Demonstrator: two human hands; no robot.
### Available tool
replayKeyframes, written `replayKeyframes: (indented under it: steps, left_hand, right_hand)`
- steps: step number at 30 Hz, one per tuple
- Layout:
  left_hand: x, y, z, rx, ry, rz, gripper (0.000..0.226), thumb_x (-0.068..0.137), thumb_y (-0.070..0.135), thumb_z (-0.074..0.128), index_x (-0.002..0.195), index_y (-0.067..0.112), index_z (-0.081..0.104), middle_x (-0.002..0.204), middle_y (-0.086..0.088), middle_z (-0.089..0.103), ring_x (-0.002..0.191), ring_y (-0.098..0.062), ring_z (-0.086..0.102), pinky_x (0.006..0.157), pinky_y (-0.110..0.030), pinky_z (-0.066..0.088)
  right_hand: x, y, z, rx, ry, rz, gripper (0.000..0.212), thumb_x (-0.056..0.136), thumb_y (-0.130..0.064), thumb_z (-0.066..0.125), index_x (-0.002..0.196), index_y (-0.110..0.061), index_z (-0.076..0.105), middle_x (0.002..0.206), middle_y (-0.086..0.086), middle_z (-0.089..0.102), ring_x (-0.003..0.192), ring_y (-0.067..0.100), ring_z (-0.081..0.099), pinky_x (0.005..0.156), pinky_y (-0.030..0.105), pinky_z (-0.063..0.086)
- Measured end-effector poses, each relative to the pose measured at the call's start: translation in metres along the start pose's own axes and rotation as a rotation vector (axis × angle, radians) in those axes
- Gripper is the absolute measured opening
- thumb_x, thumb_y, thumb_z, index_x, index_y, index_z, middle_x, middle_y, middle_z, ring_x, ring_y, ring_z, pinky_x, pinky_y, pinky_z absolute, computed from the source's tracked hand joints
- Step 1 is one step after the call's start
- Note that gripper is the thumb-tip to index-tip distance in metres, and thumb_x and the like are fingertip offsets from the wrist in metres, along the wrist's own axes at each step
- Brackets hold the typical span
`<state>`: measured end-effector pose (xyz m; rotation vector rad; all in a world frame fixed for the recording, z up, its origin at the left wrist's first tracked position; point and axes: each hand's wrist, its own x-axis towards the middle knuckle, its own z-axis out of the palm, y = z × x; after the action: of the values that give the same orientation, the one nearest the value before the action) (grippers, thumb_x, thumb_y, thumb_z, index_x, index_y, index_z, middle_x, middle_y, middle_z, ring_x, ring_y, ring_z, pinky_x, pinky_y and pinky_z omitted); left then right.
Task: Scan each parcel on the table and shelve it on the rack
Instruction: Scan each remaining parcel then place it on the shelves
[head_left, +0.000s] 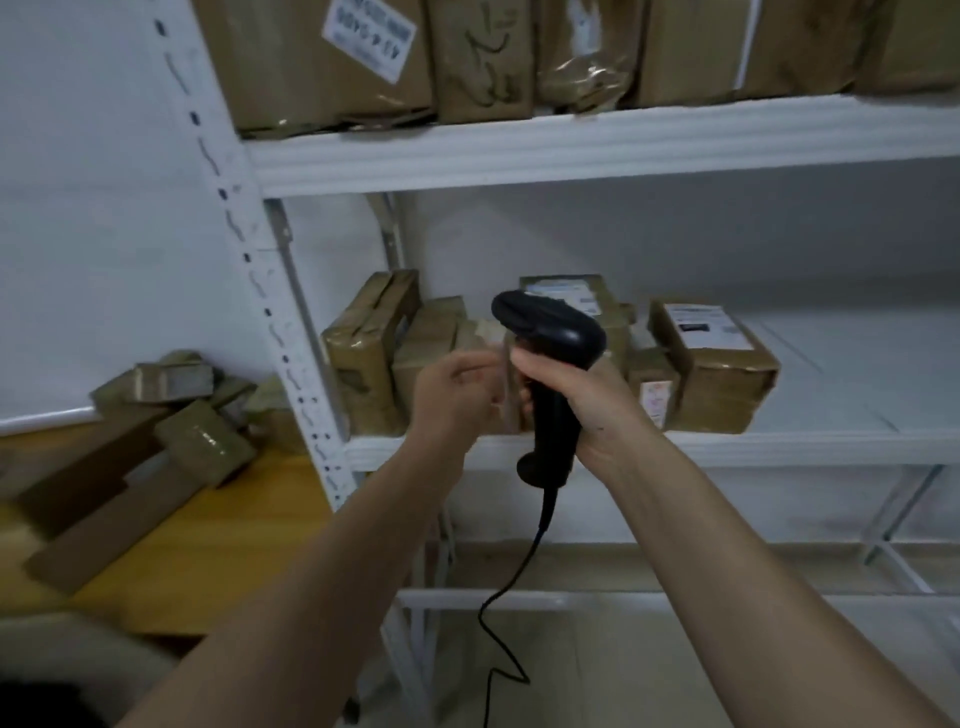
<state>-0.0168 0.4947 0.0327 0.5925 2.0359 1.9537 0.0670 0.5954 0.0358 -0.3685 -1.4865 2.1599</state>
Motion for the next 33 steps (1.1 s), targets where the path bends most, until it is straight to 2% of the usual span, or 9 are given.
replayKeyframes:
  steps: [2, 4, 7, 11, 13, 16, 22, 27, 33]
  left_hand:
    - [-0.001, -0.011, -0.036, -0.002, 0.028, -0.021, 0.018, 0.089, -0.004, 0.059, 0.087, 0.011, 0.069, 0.079, -0.012, 0.069, 0.072, -0.023, 0.066, 0.068, -0.031, 0.057]
    - [0.000, -0.020, -0.075, 0.019, 0.068, -0.029, 0.020, 0.088, -0.002, 0.060, 0.083, 0.016, 0.068, 0.076, -0.006, 0.071, 0.070, -0.016, 0.067, 0.060, -0.021, 0.055]
    - [0.003, -0.027, -0.135, 0.021, 0.119, -0.036, 0.020, 0.087, -0.001, 0.062, 0.082, 0.018, 0.067, 0.065, 0.006, 0.069, 0.064, -0.007, 0.066, 0.054, -0.016, 0.050]
    - [0.009, -0.039, -0.211, 0.045, 0.160, -0.053, 0.017, 0.089, -0.001, 0.062, 0.099, 0.010, 0.070, 0.082, -0.002, 0.070, 0.072, -0.011, 0.068, 0.060, -0.019, 0.052]
    - [0.013, -0.045, -0.244, 0.067, 0.171, -0.048, 0.017, 0.088, -0.003, 0.061, 0.095, 0.010, 0.070, 0.081, 0.000, 0.069, 0.069, -0.008, 0.066, 0.056, -0.015, 0.048]
    - [0.020, -0.055, -0.288, 0.123, 0.165, -0.072, 0.019, 0.089, -0.003, 0.060, 0.094, 0.014, 0.068, 0.083, 0.002, 0.067, 0.076, -0.013, 0.063, 0.059, -0.019, 0.046]
    - [0.034, -0.078, -0.348, 0.197, 0.169, -0.151, 0.025, 0.093, 0.004, 0.059, 0.116, 0.009, 0.065, 0.090, 0.002, 0.063, 0.078, -0.013, 0.061, 0.065, -0.023, 0.050]
    - [0.048, -0.094, -0.372, 0.200, 0.170, -0.157, 0.025, 0.091, 0.003, 0.060, 0.114, 0.010, 0.066, 0.090, 0.002, 0.062, 0.079, -0.015, 0.061, 0.070, -0.028, 0.052]
    - [0.065, -0.131, -0.400, 0.188, 0.145, -0.294, 0.024, 0.091, -0.001, 0.059, 0.110, 0.011, 0.065, 0.095, -0.005, 0.062, 0.083, -0.019, 0.061, 0.069, -0.029, 0.051]
  right_hand:
    - [0.002, 0.024, 0.030, -0.006, -0.020, 0.043, 0.011, 0.078, -0.009, 0.078, 0.088, -0.010, 0.073, 0.065, 0.002, 0.067, 0.061, 0.015, 0.064, 0.057, 0.026, 0.053]
    - [0.003, 0.046, 0.063, -0.011, -0.048, 0.095, 0.015, 0.078, -0.009, 0.078, 0.092, -0.009, 0.071, 0.065, 0.003, 0.065, 0.060, 0.015, 0.062, 0.057, 0.027, 0.052]
    - [0.005, 0.075, 0.115, -0.002, -0.099, 0.167, 0.010, 0.078, -0.009, 0.078, 0.086, -0.011, 0.073, 0.065, 0.003, 0.065, 0.057, 0.013, 0.061, 0.054, 0.025, 0.052]
    - [0.007, 0.110, 0.181, -0.055, -0.169, 0.170, 0.012, 0.077, -0.007, 0.078, 0.088, -0.010, 0.074, 0.068, 0.006, 0.064, 0.061, 0.016, 0.060, 0.057, 0.028, 0.050]
    - [0.011, 0.128, 0.210, -0.128, -0.174, 0.177, 0.017, 0.076, -0.009, 0.080, 0.092, -0.009, 0.074, 0.073, 0.009, 0.063, 0.064, 0.019, 0.060, 0.060, 0.031, 0.049]
    - [0.020, 0.152, 0.248, -0.204, -0.157, 0.189, 0.015, 0.076, -0.012, 0.082, 0.089, -0.011, 0.074, 0.069, 0.006, 0.065, 0.061, 0.015, 0.062, 0.058, 0.028, 0.051]
    - [0.032, 0.194, 0.300, -0.203, -0.107, 0.247, 0.016, 0.077, -0.011, 0.081, 0.089, -0.009, 0.071, 0.061, 0.002, 0.064, 0.054, 0.015, 0.060, 0.053, 0.029, 0.049]
    - [0.043, 0.217, 0.317, -0.190, -0.042, 0.262, 0.016, 0.076, -0.012, 0.082, 0.088, -0.010, 0.072, 0.061, 0.000, 0.066, 0.055, 0.014, 0.061, 0.055, 0.028, 0.050]
    - [0.069, 0.254, 0.322, -0.141, 0.131, 0.383, 0.015, 0.078, -0.016, 0.080, 0.085, -0.009, 0.069, 0.063, 0.002, 0.063, 0.055, 0.013, 0.059, 0.056, 0.026, 0.049]
